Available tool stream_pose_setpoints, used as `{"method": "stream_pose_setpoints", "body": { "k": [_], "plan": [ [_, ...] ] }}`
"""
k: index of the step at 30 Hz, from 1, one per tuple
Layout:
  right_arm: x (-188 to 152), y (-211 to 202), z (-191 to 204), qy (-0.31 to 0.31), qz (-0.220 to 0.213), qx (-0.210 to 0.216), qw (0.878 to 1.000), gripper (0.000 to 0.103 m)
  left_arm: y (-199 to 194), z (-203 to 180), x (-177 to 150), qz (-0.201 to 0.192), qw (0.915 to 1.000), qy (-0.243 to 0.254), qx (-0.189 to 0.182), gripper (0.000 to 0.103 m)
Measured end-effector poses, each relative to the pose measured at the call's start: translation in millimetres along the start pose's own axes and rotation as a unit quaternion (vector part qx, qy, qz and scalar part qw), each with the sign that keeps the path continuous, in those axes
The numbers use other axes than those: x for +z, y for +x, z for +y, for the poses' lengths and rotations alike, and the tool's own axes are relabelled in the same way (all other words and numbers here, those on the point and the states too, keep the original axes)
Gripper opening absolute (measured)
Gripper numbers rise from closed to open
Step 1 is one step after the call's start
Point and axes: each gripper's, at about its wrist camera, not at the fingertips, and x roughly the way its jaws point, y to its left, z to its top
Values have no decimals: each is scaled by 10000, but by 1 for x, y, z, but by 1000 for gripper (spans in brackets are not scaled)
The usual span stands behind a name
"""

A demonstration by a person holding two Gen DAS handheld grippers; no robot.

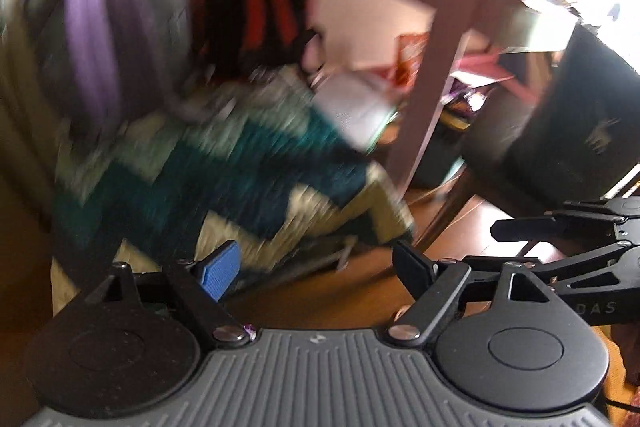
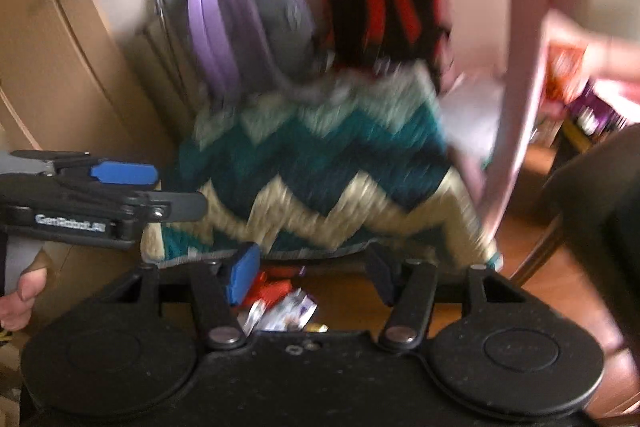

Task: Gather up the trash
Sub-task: 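Move both open tools back down to the trash pile, then grasp a crumpled grey tissue with the right tool while the left tool grasps a white tissue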

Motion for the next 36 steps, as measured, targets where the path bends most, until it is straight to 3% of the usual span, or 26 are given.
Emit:
{"method": "stream_pose_setpoints", "body": {
  "k": [5,9,11,17,20,28,30,32,34,36],
  "plan": [
    [-35,90,7,345,814,80,9961,59,51,55,-46,455,9986,-155,235,85],
    [-76,156,8,780,1536,208,9848,59,92,88,-81,816,9962,-220,194,102],
    [-98,191,11,959,1924,236,9763,59,116,106,-97,1076,9938,-247,119,102],
    [-163,275,13,1693,2969,254,9394,59,194,127,-150,2092,9770,307,285,102],
    [-191,308,8,1956,3281,137,9241,58,230,130,-175,2596,9637,615,119,102],
    [-250,380,-15,2003,4262,-258,8818,58,312,124,-226,3144,9393,1368,-124,102],
    [-259,392,-13,1719,4360,-186,8832,58,329,126,-239,3265,9362,1298,-90,102],
    [-267,402,-3,992,4424,-29,8913,58,344,128,-250,3378,9333,1194,-219,102],
    [-279,411,4,605,4552,158,8882,58,356,125,-266,3428,9290,1358,-315,102],
    [-291,420,2,692,4696,249,8798,58,367,122,-284,3504,9224,1581,-376,102]
  ]
}}
